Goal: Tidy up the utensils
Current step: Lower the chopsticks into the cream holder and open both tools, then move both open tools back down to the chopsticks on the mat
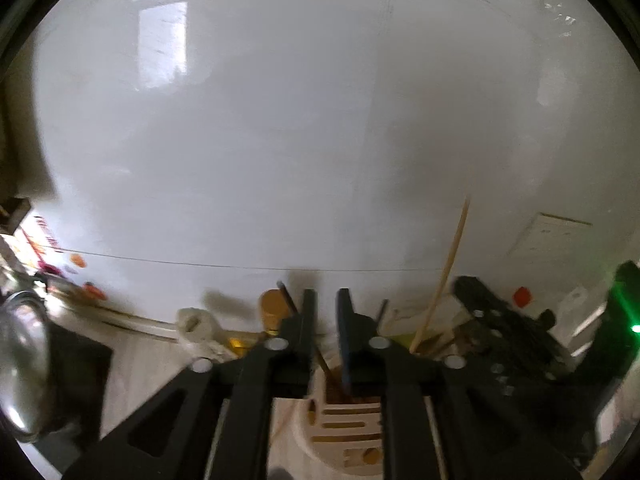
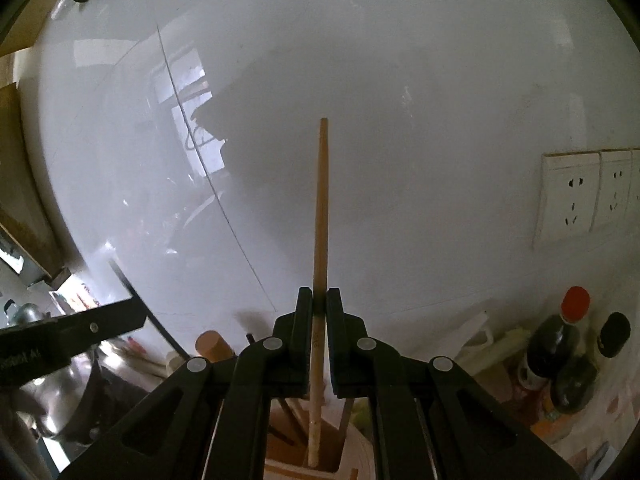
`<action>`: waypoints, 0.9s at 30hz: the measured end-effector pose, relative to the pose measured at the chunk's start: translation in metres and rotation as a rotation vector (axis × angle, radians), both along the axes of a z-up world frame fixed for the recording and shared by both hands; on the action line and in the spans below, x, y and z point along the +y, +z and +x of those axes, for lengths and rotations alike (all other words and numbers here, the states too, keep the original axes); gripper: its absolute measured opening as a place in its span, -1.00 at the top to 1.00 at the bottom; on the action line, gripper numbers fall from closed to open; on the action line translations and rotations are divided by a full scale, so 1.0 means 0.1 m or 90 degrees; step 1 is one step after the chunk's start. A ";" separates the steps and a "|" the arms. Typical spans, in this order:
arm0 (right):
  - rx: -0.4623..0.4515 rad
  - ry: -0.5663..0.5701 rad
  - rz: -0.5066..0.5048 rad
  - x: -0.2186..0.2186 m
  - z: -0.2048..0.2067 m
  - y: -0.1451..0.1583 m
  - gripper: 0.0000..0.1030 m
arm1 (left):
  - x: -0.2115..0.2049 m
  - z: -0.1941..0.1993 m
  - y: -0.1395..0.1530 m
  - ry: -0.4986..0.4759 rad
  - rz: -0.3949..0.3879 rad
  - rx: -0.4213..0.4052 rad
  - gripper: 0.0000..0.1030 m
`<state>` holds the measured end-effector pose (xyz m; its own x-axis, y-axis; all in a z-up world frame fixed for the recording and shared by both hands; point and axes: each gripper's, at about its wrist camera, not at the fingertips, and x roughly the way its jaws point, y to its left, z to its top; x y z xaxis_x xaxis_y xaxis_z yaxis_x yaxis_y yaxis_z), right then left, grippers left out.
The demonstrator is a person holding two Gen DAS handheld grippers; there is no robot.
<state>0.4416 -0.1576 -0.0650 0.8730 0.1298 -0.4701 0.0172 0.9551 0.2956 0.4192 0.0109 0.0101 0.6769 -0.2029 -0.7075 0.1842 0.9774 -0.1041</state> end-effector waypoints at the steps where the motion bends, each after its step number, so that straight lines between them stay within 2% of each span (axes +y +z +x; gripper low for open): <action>1: 0.002 -0.002 0.000 -0.01 -0.03 0.02 0.77 | 0.03 -0.01 0.01 0.008 0.003 -0.002 0.08; 2: 0.001 0.001 0.003 -0.02 -0.07 0.04 0.72 | 0.06 -0.04 0.04 0.021 0.005 -0.009 -0.49; 3: -0.001 0.000 0.003 -0.04 -0.11 0.07 0.70 | 0.10 -0.07 0.06 0.031 0.005 -0.018 -0.64; 7: 0.003 -0.009 0.003 -0.14 -0.30 0.16 0.65 | 0.17 -0.23 0.08 0.046 0.016 -0.028 -0.65; 9: 0.011 -0.019 -0.001 -0.19 -0.42 0.22 0.47 | 0.19 -0.31 0.06 0.053 0.026 -0.031 -1.00; 11: 0.026 -0.027 -0.003 -0.25 -0.55 0.23 -0.08 | 0.22 -0.41 0.02 0.067 0.040 -0.035 -1.00; 13: 0.040 -0.039 -0.006 -0.33 -0.70 0.22 -0.43 | 0.23 -0.53 -0.05 0.081 0.052 -0.031 -1.00; 14: 0.051 -0.047 -0.004 -0.38 -0.80 0.20 -0.50 | 0.25 -0.59 -0.09 0.084 0.048 -0.025 -1.00; 17: 0.083 -0.063 0.000 -0.53 -1.01 0.12 -0.51 | 0.23 -0.74 -0.21 0.089 0.052 -0.008 -1.00; 21: 0.139 -0.083 0.001 -0.75 -1.32 -0.11 -0.51 | 0.10 -0.96 -0.53 0.076 0.062 0.042 -1.00; 27: 0.263 -0.103 0.001 -1.12 -1.76 -0.70 -0.51 | -0.22 -1.30 -1.25 0.057 0.094 0.154 -1.00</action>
